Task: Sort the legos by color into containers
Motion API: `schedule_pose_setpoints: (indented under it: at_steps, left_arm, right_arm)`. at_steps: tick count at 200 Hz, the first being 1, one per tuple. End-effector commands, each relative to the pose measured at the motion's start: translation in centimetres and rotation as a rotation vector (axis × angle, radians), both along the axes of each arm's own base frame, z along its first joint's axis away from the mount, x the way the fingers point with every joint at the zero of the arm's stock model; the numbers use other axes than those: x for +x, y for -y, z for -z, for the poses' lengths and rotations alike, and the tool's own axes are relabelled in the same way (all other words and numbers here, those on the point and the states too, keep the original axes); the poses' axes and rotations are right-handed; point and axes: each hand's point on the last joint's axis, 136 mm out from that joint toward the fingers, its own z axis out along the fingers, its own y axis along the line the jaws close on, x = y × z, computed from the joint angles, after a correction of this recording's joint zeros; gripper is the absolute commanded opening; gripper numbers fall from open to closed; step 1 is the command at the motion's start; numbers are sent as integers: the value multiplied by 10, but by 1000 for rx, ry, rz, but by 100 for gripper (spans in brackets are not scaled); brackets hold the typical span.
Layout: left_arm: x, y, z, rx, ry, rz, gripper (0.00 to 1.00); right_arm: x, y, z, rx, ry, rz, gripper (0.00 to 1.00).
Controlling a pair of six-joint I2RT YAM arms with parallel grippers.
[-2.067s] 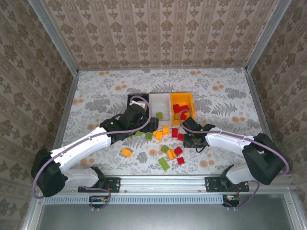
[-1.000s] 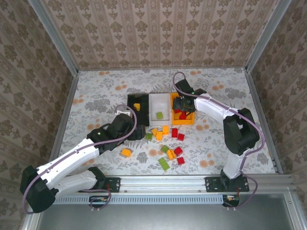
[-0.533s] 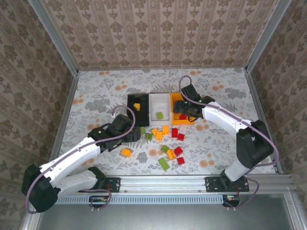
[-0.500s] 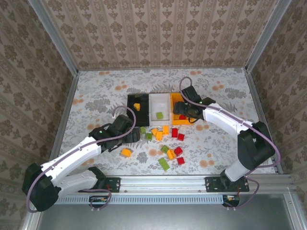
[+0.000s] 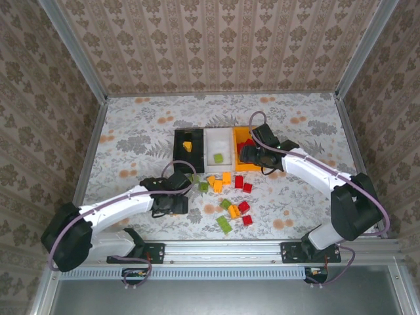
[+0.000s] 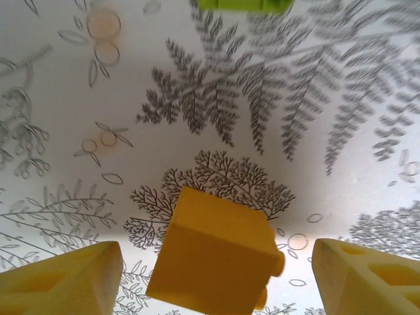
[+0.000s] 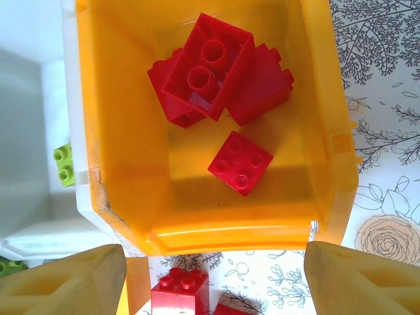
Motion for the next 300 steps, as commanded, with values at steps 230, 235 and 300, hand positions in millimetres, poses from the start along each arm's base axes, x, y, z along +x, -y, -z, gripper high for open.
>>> schedule_pose_setpoints:
  at_steps: [230, 235, 300]
  left_arm:
    - [210, 66, -111, -65, 427, 21, 37]
    - [214, 67, -107, -56, 423, 17, 37]
    - [238, 69, -70, -21, 342, -19, 39]
  right_arm:
    - [-19, 33, -14, 24, 43, 76, 73]
    - [-20, 33, -14, 26, 43, 75, 73]
    - [-36, 37, -9, 24, 23, 54, 73]
